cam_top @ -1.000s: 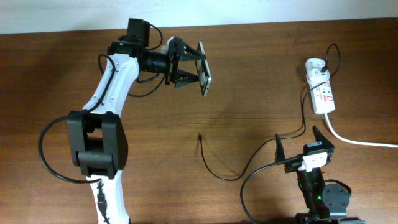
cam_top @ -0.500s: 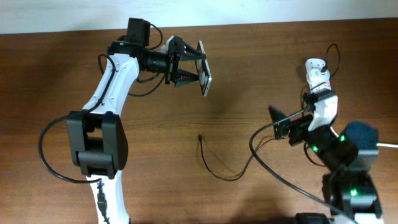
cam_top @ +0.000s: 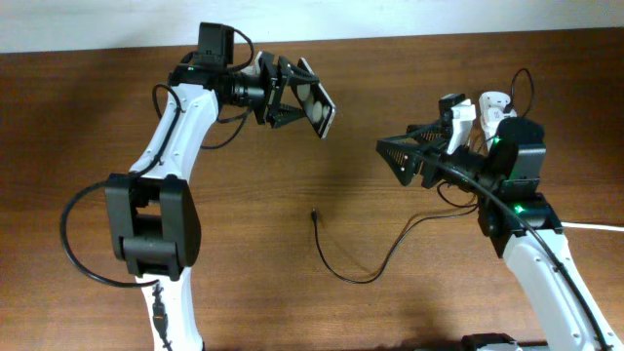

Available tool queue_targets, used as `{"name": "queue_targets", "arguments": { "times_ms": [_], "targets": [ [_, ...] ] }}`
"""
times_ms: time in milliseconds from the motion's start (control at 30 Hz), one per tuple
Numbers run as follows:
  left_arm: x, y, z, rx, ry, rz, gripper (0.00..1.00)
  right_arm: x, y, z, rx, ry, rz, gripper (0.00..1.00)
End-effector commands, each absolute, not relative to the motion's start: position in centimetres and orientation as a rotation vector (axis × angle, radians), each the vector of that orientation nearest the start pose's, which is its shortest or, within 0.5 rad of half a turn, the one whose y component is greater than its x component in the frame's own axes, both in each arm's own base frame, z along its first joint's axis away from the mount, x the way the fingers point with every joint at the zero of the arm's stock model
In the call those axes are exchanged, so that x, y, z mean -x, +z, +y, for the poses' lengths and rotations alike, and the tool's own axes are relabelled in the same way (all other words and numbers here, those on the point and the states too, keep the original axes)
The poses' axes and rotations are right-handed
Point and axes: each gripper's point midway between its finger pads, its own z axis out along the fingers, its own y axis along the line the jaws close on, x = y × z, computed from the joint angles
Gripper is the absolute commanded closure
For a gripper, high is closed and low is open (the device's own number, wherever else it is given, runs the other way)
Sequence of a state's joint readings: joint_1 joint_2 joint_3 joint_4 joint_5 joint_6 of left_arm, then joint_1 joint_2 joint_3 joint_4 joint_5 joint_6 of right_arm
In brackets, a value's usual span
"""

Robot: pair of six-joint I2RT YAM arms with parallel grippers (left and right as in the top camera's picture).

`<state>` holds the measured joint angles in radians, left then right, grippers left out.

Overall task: Plug charger to phone and switch on socket
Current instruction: 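Bring the right gripper to the phone and grasp its edge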

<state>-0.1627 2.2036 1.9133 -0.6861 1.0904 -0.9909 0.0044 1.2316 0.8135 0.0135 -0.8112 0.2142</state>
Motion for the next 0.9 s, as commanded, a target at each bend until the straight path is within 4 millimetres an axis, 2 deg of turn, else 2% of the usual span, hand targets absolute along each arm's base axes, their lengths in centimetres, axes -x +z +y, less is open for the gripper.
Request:
{"name": "queue_targets", "arguments": {
  "times_ms": [0, 100, 300, 500, 667, 833, 867],
  "targets": [
    [-48.3, 20.0, -25.3, 0.607, -1.849, 2.632, 1.0, -36.8, 24.0, 13.0, 0.29, 0.839, 1.944, 0.01],
    [-47.8, 20.4, -27.7, 0.585, -1.871, 2.639, 1.0, -37.4, 23.4, 13.6, 0.258, 0.738, 1.964, 0.01],
    [-47.5, 20.3, -30.4, 0.561, -1.826, 2.644, 1.0, -37.6, 23.4, 14.2, 0.22, 0.695, 1.971, 0.01],
    [-45.9, 20.9, -33.6, 0.483, -1.864, 2.665, 1.0, -38.2, 23.1, 13.3, 0.094, 0.683, 1.991, 0.01],
    [-44.3, 21.4, -36.2, 0.437, -1.904, 2.688, 1.0, -38.4, 22.7, 12.7, 0.063, 0.651, 2.007, 0.01],
    [-42.9, 22.0, -37.5, 0.373, -1.965, 2.707, 1.0, -38.8, 22.6, 11.7, -0.058, 0.64, 2.013, 0.01],
    [-42.8, 22.0, -37.5, 0.376, -1.967, 2.71, 1.0, -38.9, 22.6, 11.7, -0.078, 0.648, 2.013, 0.04]
  ]
}}
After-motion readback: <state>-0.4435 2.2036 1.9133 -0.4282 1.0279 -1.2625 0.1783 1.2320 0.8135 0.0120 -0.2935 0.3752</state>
